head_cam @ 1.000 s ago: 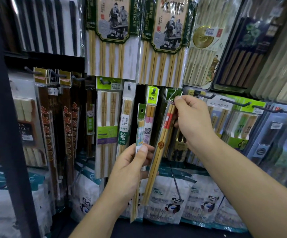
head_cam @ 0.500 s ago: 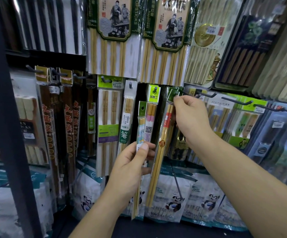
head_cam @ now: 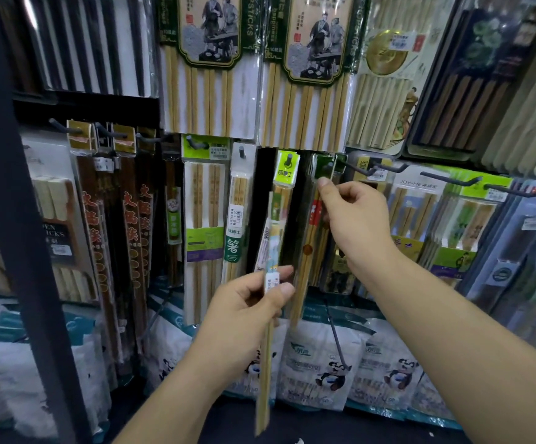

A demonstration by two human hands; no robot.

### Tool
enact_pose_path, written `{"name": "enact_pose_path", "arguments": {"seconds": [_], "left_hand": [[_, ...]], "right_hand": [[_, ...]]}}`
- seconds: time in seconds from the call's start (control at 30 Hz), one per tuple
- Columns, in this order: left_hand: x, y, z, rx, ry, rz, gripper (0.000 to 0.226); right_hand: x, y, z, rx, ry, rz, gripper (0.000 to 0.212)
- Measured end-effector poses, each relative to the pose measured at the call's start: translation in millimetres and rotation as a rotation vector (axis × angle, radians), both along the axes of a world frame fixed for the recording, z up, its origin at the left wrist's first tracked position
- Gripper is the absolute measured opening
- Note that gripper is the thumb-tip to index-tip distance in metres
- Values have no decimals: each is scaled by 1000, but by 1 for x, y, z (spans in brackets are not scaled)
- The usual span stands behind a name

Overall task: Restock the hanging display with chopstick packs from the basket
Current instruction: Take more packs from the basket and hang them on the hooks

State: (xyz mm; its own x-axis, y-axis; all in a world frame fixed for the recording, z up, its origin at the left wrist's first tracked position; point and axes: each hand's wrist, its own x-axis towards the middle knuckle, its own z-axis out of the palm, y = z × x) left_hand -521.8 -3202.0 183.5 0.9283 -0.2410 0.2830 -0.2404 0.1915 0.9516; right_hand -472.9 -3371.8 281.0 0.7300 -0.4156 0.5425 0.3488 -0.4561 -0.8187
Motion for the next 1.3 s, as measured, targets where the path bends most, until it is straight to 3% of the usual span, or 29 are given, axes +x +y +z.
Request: {"name": "enact_pose_path", "arguments": {"seconds": [0.17,0.27,0.43,0.6,0.8,1.1,1.3], "left_hand": [[-7,-2,8,-72,-1,34,37],[-10,-10,16,-86,-4,51,51],[-12,-29,29,-42,-96,74,41],[1,-40,50,26,-202,103,31],[5,-44,63,64,-203,149,32],[14,-47,55,8,-140,116,21],[15,-51,52,145,-156,208,16]], "right_hand": [[-19,-5,-8,-21,13,38,35],[-35,-4,-11,-9,1,173,34],[-49,4,0,-67,-31,354,38],[-40,-1,15,-23,-76,254,36],[-24,-1,21,22,4,215,38],[-14,-2,24,-105,-15,177,40],[-7,-5,18,-210,-37,75,42]]}}
